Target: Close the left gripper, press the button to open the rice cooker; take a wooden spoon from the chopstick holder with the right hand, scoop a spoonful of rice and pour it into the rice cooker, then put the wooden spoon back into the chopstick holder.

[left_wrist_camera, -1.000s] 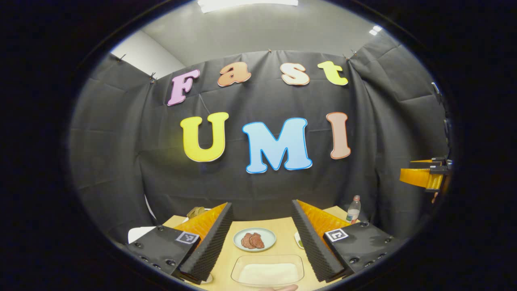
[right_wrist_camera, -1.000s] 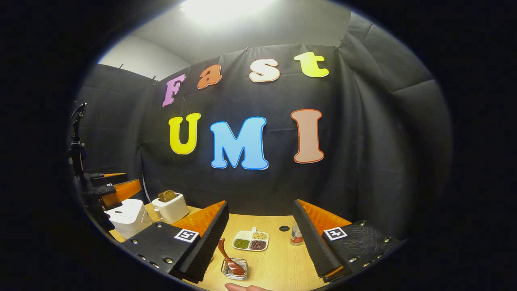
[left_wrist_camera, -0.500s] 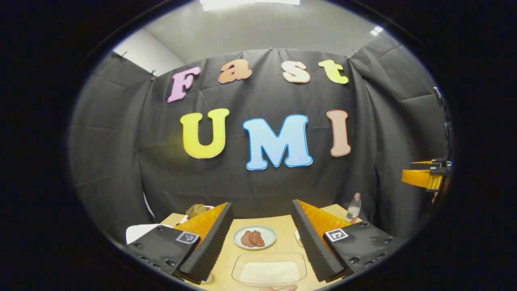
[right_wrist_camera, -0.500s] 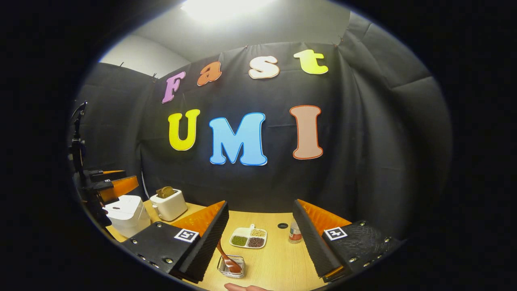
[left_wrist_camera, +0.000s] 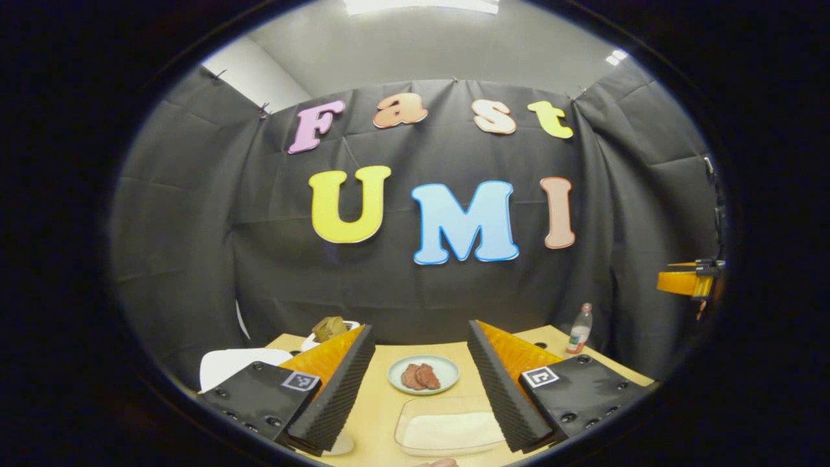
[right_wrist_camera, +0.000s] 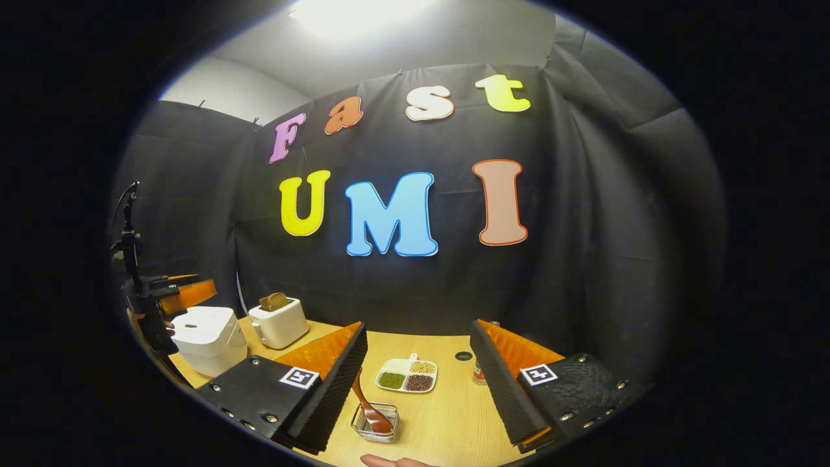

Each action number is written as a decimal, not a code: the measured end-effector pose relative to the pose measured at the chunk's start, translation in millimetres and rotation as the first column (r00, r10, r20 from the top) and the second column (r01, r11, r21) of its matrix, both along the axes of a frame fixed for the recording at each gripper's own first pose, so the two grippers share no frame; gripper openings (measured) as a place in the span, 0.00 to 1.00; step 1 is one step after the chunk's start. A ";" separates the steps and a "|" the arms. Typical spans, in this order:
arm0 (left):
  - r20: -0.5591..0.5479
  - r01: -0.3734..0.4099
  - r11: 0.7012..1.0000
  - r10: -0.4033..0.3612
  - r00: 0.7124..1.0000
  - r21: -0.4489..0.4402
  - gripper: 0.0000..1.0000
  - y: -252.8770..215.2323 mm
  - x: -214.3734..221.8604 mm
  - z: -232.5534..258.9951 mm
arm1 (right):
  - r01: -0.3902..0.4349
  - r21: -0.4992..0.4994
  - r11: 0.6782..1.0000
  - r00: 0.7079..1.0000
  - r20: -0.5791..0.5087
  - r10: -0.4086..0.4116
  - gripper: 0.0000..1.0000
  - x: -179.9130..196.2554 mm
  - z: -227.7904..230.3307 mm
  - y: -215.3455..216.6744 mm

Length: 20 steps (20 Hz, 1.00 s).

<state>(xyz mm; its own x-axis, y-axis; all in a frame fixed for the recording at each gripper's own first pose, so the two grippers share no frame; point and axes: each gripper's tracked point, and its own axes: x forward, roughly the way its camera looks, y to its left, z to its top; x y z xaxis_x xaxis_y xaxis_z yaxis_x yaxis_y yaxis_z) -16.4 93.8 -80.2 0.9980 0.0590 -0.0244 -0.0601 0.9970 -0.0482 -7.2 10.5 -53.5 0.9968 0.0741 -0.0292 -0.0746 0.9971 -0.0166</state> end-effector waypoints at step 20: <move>-0.184 -0.162 0.986 0.151 0.971 -0.043 0.08 192.9 -35.6 -140.9 | -0.027 0.002 1.000 0.999 -0.046 0.027 0.97 0.8 -43.6 14.3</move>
<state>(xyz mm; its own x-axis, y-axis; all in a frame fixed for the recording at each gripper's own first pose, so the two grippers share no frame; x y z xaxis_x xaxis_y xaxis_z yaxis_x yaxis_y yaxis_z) -52.0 286.7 -221.1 0.9554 0.2073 -0.2104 -0.2280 0.9704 -0.0792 -6.4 24.8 -97.2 0.9920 0.1012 -0.0752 -0.1023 0.9947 -0.0109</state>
